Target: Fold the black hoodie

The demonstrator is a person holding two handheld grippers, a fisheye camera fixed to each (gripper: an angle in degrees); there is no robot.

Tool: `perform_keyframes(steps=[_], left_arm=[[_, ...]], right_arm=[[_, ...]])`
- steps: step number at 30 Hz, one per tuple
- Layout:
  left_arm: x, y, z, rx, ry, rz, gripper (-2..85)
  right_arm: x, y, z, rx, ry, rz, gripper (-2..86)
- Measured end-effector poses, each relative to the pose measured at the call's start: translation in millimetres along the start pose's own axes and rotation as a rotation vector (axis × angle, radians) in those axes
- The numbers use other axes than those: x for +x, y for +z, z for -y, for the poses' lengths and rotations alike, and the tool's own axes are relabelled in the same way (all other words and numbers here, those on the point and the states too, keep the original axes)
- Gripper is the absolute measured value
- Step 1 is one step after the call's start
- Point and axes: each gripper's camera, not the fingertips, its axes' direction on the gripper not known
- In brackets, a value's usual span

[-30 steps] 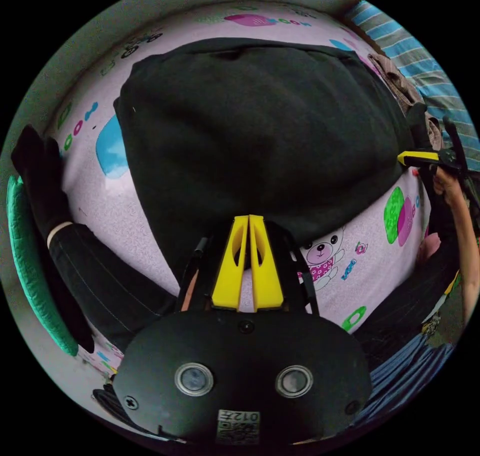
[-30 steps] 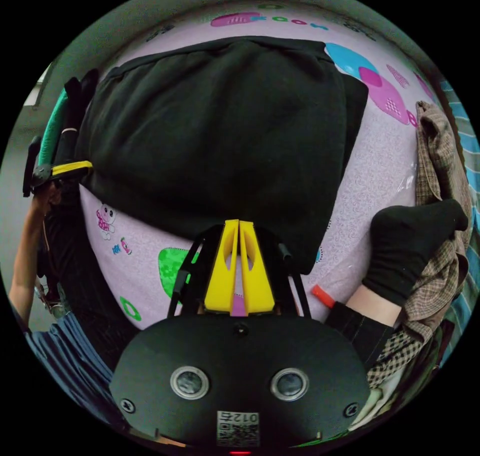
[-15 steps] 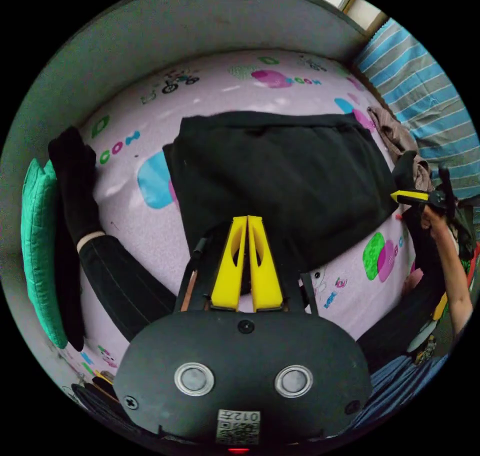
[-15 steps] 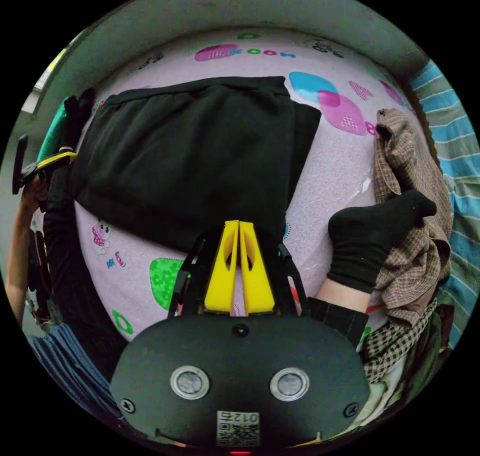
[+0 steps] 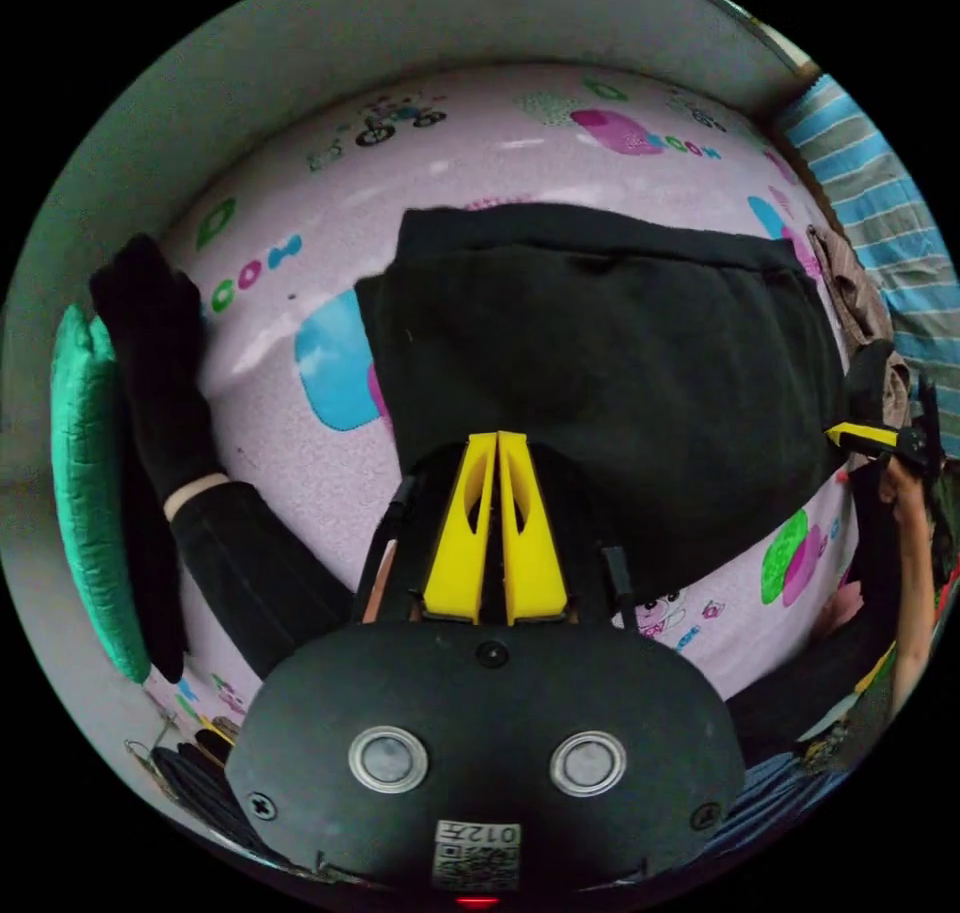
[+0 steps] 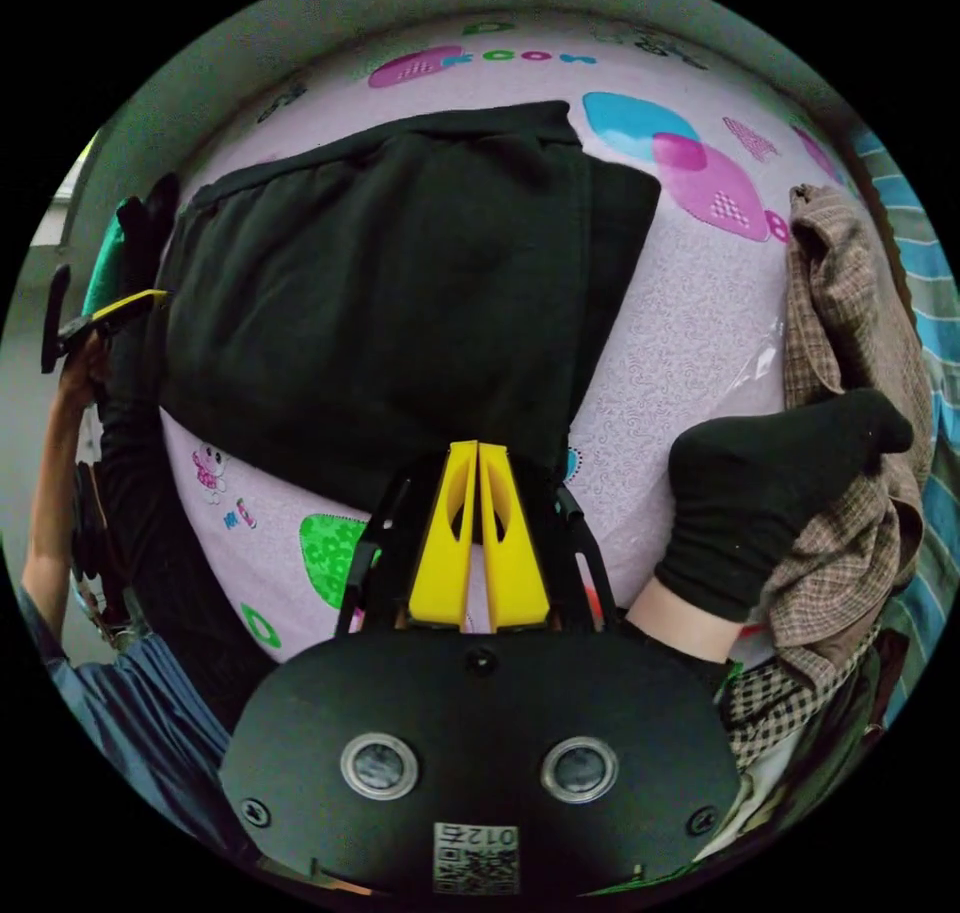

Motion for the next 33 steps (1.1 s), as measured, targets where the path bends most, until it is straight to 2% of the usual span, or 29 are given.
perform_keyframes(steps=[4, 8, 11, 14, 22, 27, 33], left_arm=[[-4.2, -18.8, 16.2, 0.095, 0.014, -0.011, -0.1], [0.9, -2.0, 39.8, 0.043, 0.053, 0.062, -0.1], [-1.6, 17.9, 47.9, -0.026, 0.066, 0.121, -0.1], [-10.7, 28.7, 45.7, -0.013, 0.059, 0.08, -0.1], [-22.4, 24.8, 52.2, -0.048, 0.067, 0.03, -0.2], [-49.3, 12.2, 36.7, -0.06, 0.021, -0.021, -0.1], [-40.8, 10.5, 7.0, -0.111, 0.133, -0.116, -0.1]], right_arm=[[6.9, -27.5, 2.9, 0.143, 0.009, -0.042, -1.0], [14.6, -37.9, 27.4, 0.253, 0.046, -0.036, -1.0], [19.2, -24.8, 43.6, 0.234, 0.062, -0.071, -1.0], [24.9, 3.0, 51.8, 0.132, 0.06, -0.114, -1.0], [26.2, 2.4, 33.1, 0.169, 0.073, -0.134, -1.0], [-13.2, -11.1, -6.1, 0.311, 0.009, -0.164, -1.0], [-85.1, -3.2, -43.3, 0.393, -0.14, 0.006, -1.0]])
